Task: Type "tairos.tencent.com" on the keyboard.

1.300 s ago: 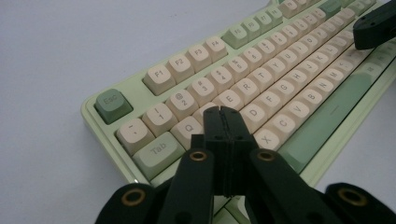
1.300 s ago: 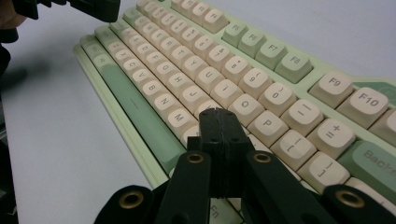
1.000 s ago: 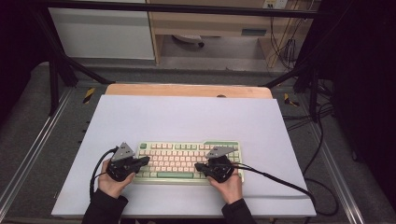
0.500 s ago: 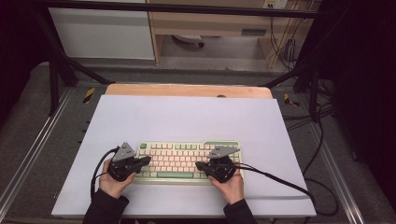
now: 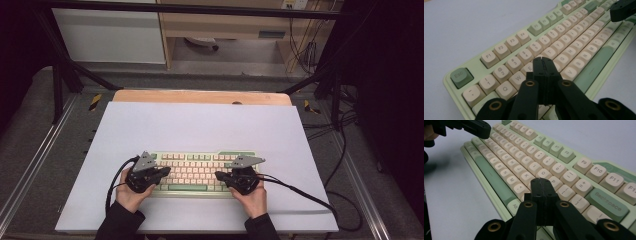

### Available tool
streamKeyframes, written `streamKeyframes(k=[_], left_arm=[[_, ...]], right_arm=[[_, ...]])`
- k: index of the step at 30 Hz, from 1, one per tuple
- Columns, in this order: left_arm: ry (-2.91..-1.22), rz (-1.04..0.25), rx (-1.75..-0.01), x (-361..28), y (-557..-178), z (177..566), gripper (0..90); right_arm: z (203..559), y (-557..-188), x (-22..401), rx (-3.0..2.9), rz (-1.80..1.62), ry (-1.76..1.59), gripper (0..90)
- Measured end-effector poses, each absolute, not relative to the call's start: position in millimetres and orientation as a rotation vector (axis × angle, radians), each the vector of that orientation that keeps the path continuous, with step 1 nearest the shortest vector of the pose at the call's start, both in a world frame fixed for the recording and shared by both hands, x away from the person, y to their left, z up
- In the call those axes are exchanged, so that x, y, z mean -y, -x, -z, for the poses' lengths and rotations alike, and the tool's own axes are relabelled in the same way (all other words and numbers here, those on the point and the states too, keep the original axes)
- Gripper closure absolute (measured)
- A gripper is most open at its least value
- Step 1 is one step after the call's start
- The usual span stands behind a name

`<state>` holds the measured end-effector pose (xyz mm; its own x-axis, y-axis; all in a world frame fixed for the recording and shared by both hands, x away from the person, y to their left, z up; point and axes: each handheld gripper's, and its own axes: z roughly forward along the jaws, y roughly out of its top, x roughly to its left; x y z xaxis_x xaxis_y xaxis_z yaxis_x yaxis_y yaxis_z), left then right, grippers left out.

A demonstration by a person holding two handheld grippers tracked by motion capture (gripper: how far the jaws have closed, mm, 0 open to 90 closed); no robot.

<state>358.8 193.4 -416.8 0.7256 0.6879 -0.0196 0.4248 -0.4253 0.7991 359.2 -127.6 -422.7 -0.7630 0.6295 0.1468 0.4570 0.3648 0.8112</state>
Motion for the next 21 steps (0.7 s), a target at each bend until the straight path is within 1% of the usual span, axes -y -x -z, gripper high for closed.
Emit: streamKeyframes(k=[21], left_arm=[[-2.119, -0.387, -0.833, -155.2, -378.0, 418.4, 90.0]], right_arm=[[418.9, -356.1, 140.0, -2.407, -1.369, -0.994, 90.0]])
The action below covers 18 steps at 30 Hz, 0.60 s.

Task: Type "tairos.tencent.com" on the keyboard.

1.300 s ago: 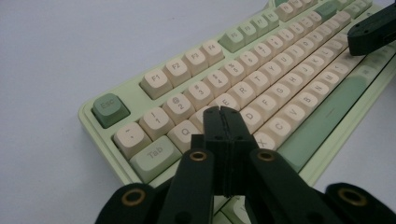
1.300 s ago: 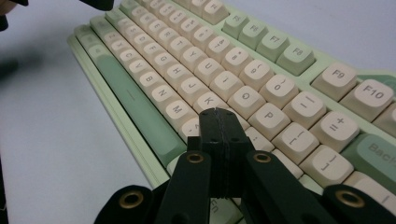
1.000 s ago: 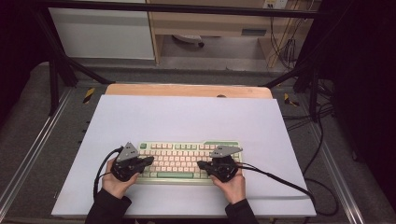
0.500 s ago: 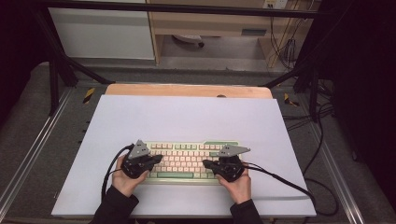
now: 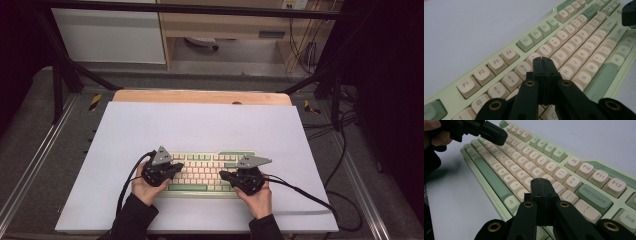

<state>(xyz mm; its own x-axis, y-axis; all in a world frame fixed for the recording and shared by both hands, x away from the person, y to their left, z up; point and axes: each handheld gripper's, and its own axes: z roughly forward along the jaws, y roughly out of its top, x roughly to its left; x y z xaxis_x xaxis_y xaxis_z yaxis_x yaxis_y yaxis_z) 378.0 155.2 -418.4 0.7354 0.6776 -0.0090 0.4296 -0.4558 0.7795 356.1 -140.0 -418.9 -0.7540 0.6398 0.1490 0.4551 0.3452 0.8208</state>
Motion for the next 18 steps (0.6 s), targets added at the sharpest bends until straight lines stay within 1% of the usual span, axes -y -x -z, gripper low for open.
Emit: streamKeyframes(k=[18], left_arm=[[-2.161, -0.396, -0.816, -143.2, -380.9, 427.6, 90.0]], right_arm=[[418.5, -355.1, 141.2, -2.412, -1.366, -0.989, 90.0]])
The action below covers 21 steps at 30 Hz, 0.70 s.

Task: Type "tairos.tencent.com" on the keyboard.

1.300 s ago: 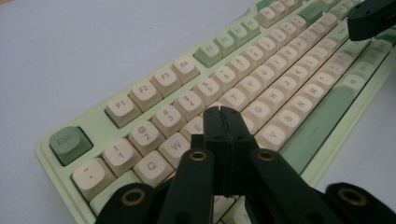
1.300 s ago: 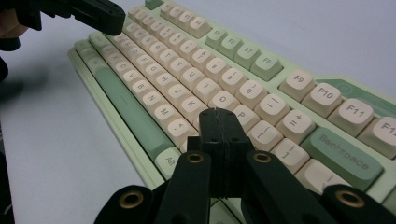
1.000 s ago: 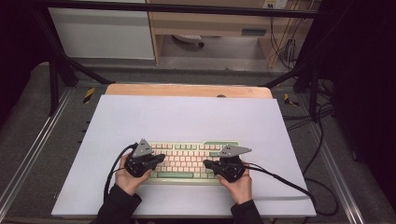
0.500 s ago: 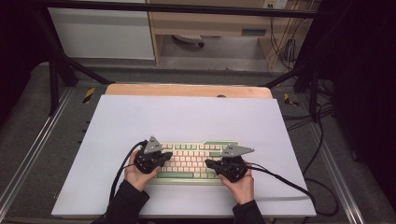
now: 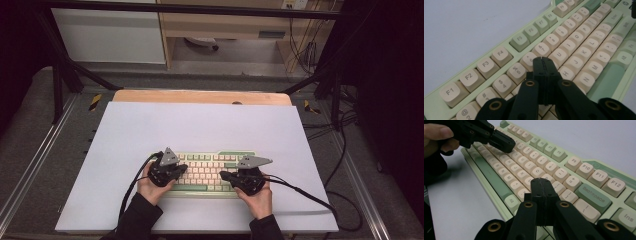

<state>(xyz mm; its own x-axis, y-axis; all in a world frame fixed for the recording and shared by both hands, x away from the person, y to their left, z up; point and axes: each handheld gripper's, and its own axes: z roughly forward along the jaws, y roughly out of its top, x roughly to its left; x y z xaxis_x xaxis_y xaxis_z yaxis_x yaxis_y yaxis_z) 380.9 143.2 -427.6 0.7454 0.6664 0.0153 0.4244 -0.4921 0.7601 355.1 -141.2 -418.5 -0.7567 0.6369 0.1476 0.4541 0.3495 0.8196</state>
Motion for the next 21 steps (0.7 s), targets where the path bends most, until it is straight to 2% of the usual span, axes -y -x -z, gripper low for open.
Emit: streamKeyframes(k=[11, 21], left_arm=[[-2.150, -0.396, -0.810, -146.0, -378.4, 425.5, 89.9], [-2.114, -0.413, -0.823, -167.4, -370.4, 416.3, 89.9]], right_arm=[[419.4, -355.2, 140.6, -2.413, -1.369, -0.987, 90.0], [418.5, -355.0, 141.1, -2.410, -1.371, -0.991, 90.0]])
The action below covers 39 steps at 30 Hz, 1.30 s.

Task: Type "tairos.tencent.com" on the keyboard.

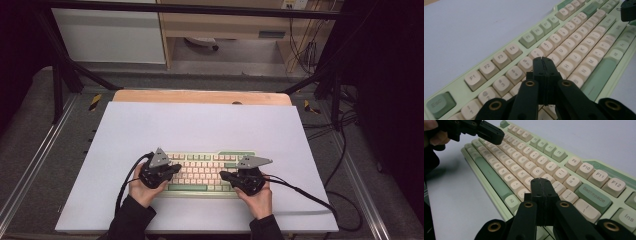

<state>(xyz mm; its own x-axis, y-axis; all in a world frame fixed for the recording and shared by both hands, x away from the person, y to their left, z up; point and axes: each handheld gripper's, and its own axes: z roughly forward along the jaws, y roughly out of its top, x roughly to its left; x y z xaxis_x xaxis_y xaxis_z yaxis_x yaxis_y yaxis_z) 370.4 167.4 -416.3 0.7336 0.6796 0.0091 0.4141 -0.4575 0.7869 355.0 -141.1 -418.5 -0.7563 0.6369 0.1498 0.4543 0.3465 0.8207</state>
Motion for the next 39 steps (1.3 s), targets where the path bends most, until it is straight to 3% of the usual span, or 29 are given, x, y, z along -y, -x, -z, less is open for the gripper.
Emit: streamKeyframes(k=[39], left_arm=[[-2.101, -0.419, -0.888, -181.9, -376.6, 429.6, 89.9]], right_arm=[[421.5, -355.0, 138.3, -2.413, -1.379, -0.996, 90.0]])
